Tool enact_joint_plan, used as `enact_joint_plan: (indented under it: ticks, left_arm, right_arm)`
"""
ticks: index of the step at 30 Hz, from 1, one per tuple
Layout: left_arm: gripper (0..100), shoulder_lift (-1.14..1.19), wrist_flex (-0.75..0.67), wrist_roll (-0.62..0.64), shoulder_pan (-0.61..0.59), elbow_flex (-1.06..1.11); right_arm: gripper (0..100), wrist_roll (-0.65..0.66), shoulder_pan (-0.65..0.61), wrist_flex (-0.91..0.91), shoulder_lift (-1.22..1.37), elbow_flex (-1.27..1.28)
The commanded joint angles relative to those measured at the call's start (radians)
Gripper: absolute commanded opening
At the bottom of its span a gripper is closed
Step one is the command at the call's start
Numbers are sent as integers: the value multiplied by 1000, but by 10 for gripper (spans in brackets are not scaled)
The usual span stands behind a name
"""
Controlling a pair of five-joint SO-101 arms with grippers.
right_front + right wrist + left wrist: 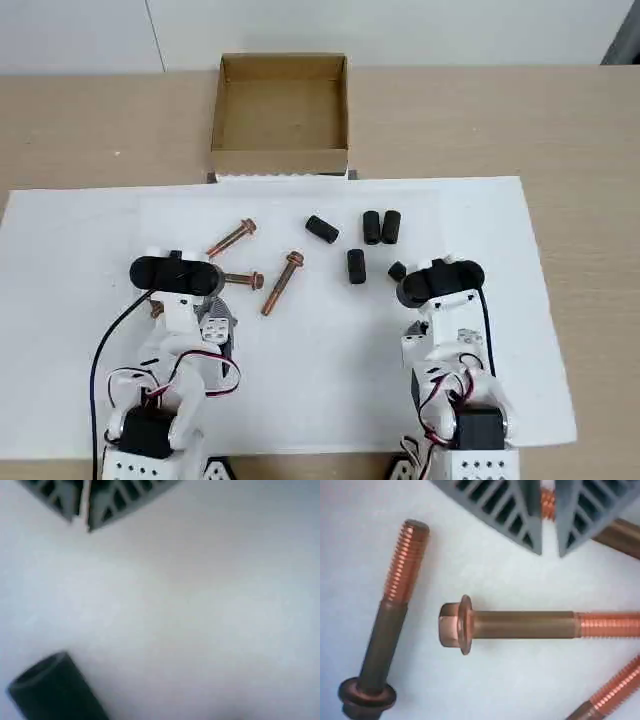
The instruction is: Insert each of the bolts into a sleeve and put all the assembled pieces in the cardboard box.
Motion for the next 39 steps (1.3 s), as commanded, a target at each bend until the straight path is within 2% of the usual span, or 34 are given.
enact_joint_plan:
  ticks: [1,32,35,39]
  left_arm:
    - [7,-12,-3,2,2,-4]
    - [10,-12,-15,-5,3,-4]
    - [10,-12,-38,-5,-5,-53]
    - [10,-6,-14,-5,3,-236]
  right_arm:
    - [4,-5,8,-19,-15,-6]
    - [4,-5,8,-19,-15,-6]
    - [4,-5,8,-19,-15,-6]
    - [4,-5,8,-19,-15,-6]
